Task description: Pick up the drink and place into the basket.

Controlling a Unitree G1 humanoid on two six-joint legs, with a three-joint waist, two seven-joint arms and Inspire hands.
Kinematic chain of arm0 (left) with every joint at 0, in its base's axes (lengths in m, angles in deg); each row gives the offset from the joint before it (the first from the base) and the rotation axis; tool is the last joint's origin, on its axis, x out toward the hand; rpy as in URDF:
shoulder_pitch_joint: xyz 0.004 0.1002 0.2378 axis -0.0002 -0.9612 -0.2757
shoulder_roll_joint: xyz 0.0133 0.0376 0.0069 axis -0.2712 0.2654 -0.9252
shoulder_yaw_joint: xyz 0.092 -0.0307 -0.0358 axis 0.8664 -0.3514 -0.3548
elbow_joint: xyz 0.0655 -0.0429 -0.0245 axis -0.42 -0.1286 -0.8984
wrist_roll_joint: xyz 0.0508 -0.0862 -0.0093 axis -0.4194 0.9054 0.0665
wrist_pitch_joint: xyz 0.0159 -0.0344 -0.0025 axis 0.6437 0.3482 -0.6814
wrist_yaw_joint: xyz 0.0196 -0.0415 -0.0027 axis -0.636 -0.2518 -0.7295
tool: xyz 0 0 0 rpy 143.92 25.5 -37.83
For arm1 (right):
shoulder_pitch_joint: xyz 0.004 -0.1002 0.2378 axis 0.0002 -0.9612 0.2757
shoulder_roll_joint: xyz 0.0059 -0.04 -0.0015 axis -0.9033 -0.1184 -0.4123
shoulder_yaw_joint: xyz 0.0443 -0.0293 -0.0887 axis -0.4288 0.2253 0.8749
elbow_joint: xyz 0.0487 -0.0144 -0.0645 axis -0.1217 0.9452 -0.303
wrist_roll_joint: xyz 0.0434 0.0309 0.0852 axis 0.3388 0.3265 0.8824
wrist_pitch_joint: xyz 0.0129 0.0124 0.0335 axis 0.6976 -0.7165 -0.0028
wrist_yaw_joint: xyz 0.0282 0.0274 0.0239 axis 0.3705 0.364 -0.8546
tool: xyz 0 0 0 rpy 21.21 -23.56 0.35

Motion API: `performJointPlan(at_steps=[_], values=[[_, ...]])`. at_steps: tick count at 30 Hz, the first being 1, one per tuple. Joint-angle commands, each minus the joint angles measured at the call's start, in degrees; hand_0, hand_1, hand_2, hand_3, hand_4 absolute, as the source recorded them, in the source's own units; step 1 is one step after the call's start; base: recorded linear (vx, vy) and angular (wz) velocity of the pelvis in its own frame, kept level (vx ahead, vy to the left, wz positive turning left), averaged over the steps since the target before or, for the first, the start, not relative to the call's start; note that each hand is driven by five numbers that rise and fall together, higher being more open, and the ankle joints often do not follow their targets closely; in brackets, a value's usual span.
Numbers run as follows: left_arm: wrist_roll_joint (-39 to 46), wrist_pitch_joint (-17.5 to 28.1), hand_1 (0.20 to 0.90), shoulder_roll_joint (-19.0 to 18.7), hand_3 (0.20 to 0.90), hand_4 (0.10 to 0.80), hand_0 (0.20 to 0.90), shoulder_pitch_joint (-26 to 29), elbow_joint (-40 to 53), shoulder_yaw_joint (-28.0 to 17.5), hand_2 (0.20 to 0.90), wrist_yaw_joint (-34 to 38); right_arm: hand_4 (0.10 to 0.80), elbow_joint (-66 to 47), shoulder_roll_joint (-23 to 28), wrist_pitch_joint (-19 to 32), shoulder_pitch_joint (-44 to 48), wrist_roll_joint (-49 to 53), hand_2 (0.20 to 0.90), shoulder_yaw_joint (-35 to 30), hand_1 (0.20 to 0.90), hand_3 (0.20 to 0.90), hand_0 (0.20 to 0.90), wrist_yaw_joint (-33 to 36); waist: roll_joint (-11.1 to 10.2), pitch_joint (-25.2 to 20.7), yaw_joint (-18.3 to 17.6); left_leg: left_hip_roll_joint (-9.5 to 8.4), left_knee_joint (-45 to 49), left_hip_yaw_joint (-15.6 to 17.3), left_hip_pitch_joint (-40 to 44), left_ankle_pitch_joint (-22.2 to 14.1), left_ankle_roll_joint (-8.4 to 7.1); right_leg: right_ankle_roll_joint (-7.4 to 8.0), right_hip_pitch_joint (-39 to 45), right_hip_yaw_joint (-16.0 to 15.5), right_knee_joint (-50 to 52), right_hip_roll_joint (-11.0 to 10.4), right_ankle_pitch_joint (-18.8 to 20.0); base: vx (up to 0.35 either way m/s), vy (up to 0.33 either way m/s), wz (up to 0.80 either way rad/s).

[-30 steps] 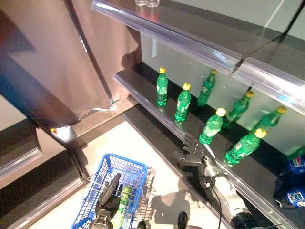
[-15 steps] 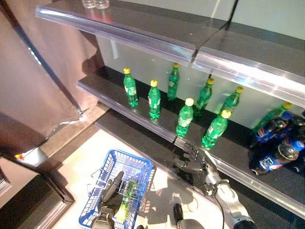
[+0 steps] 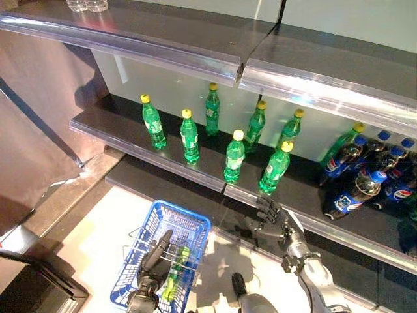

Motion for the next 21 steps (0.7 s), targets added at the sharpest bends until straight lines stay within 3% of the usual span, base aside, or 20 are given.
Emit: performJointPlan(at_steps=[1,11,21], values=[[0.20,5.45,0.300,-3.62,0.200,0.100,0.300,8.22,8.39,-2.61,0.300,-8.44,0.800,-8.21,-0.10,8.31,3.73,2.95,0.900,-5.02,0.900,0.900,0.900,2.15,2.01,-3.65,-0.09,-3.01,9.09,-5.86,-7.96,-3.70,3.68,-0.46,0.55,-1.09,5.21,1.04,-4.72,0.062,-0.008,-0.02],[-0.08,4.72,0.300,-3.76,0.200,0.100,0.300,6.06,9.39,-4.93,0.300,-7.22,0.800,-10.88,0.47,9.69,3.15,2.16,0.900,-9.63,0.900,0.900,0.900,7.39,2.06,-3.18,0.63,-2.90,7.18,-6.65,-7.76,-2.75,3.77,-0.45,0.73,-2.27,4.84,1.00,-4.89,0.051,-0.017,0.01],[-0.62,3.66,0.300,-4.03,0.200,0.100,0.300,4.54,10.55,-6.64,0.300,-6.51,0.800,-11.35,0.90,14.46,2.15,-1.42,0.900,-15.55,0.900,0.900,0.900,14.79,2.45,-3.03,0.66,-2.27,4.65,-6.75,-6.97,-1.76,3.68,-0.23,0.95,-3.35,4.32,1.43,-5.03,0.025,-0.018,0.01]])
